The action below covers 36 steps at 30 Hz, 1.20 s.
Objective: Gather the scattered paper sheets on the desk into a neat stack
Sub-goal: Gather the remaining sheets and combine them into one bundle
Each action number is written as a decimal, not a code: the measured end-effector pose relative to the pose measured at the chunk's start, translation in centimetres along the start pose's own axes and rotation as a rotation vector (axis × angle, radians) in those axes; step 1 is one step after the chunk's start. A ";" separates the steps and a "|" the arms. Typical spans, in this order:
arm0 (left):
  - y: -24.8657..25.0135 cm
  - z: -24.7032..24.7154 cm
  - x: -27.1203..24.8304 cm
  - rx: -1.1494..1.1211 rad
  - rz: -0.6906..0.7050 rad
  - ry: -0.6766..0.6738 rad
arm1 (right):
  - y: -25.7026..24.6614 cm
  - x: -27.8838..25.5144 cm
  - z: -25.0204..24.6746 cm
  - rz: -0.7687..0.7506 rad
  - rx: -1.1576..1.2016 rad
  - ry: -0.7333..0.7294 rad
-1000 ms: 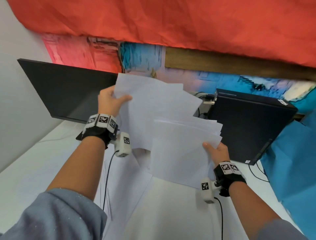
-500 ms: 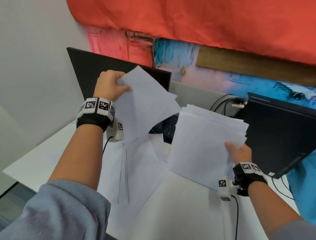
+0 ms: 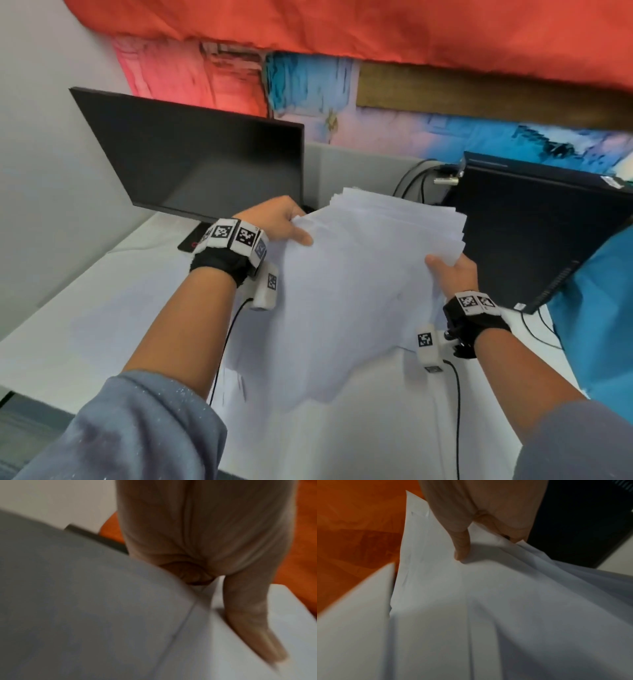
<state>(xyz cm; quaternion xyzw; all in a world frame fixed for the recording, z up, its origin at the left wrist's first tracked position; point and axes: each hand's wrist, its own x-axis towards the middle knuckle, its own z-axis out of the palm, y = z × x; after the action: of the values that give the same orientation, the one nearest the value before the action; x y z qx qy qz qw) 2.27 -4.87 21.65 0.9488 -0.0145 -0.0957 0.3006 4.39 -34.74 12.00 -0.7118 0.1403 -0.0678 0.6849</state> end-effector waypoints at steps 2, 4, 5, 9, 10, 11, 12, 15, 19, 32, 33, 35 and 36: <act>-3.2 2.7 1.1 -0.190 -0.125 -0.022 | 0.5 0.4 -0.2 -0.028 -0.012 0.029; -7.7 5.2 1.9 -0.370 -0.303 0.015 | 0.9 0.9 -0.3 -0.047 -0.030 0.071; -10.3 6.4 2.3 -0.414 -0.399 0.046 | 0.8 1.2 -0.3 -0.059 -0.030 0.088; -15.1 12.1 0.6 -0.523 -0.687 0.117 | 1.2 2.2 0.1 -0.081 0.026 0.185; -14.6 12.8 -0.4 -0.519 -0.727 0.114 | 1.4 2.6 0.1 -0.085 0.021 0.199; -14.8 13.8 -1.0 -0.507 -0.781 0.111 | 1.7 2.7 0.2 -0.080 0.016 0.205; -14.9 14.4 -1.3 -0.502 -0.815 0.130 | 1.7 2.8 0.2 -0.080 0.018 0.210; -15.9 15.5 -1.3 -0.462 -0.848 0.188 | 1.6 2.9 0.6 -0.096 0.008 0.218; -16.3 15.5 -0.9 -0.342 -0.819 0.281 | 1.5 3.1 0.7 -0.111 -0.051 0.206; -13.3 10.3 0.1 -0.133 -0.499 0.426 | 1.1 2.7 0.8 -0.208 -0.042 0.163; -13.1 10.1 0.1 -0.135 -0.517 0.401 | 1.1 2.7 0.8 -0.207 -0.035 0.160; -12.7 10.5 -0.1 -0.131 -0.540 0.335 | 1.2 2.6 0.7 -0.209 -0.039 0.147; -12.6 11.0 -0.1 -0.126 -0.542 0.306 | 1.2 2.7 0.7 -0.208 -0.047 0.142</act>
<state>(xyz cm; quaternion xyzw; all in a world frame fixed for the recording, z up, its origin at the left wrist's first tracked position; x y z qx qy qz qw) -0.33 -0.79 5.61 0.9010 0.2903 -0.0290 0.3212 7.01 -34.84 10.56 -0.7317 0.1153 -0.1856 0.6456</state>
